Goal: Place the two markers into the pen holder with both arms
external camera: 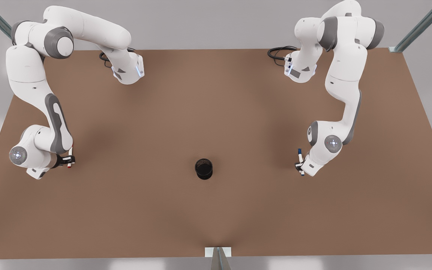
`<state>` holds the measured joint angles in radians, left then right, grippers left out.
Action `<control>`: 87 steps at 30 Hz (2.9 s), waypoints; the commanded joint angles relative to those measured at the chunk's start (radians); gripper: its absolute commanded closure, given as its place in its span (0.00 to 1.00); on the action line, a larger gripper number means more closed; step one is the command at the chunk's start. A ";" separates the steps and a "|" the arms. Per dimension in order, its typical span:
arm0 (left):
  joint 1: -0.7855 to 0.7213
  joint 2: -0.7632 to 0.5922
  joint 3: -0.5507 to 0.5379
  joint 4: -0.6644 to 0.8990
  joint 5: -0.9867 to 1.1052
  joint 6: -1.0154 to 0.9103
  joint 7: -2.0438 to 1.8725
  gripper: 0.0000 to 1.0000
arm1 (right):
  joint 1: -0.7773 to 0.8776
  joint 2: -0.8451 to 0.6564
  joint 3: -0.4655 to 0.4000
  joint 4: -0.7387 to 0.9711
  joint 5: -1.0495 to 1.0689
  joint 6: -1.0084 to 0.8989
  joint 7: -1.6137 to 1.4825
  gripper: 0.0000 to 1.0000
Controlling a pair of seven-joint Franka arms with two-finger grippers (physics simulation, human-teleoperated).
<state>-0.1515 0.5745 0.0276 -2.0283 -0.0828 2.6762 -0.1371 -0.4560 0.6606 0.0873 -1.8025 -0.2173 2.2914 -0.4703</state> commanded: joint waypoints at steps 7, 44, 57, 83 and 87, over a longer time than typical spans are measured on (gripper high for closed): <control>0.000 0.001 0.000 0.000 0.000 0.007 -0.044 0.71 | 0.003 -0.003 0.000 -0.001 0.003 0.005 -0.082 0.58; -0.425 0.249 -0.244 0.499 -0.041 0.807 -0.012 0.79 | 0.062 -0.245 0.413 0.210 0.036 -0.173 0.401 0.78; -0.436 0.326 -0.222 0.540 -0.008 0.807 0.036 0.75 | 0.212 -0.240 0.453 0.209 0.035 -0.102 0.650 0.78; 0.109 -0.430 -0.129 0.533 0.074 -1.067 -0.076 0.00 | 0.698 -0.004 0.390 0.494 -0.174 0.207 1.273 0.78; 0.118 -0.383 -0.129 0.533 0.075 -1.072 -0.075 0.00 | 0.770 0.002 0.327 0.489 -0.229 0.244 1.362 0.78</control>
<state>-0.0343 0.1878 -0.1070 -1.4925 0.0248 1.7158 -0.1552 0.3088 0.6631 0.4196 -1.3135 -0.3946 2.4755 0.4415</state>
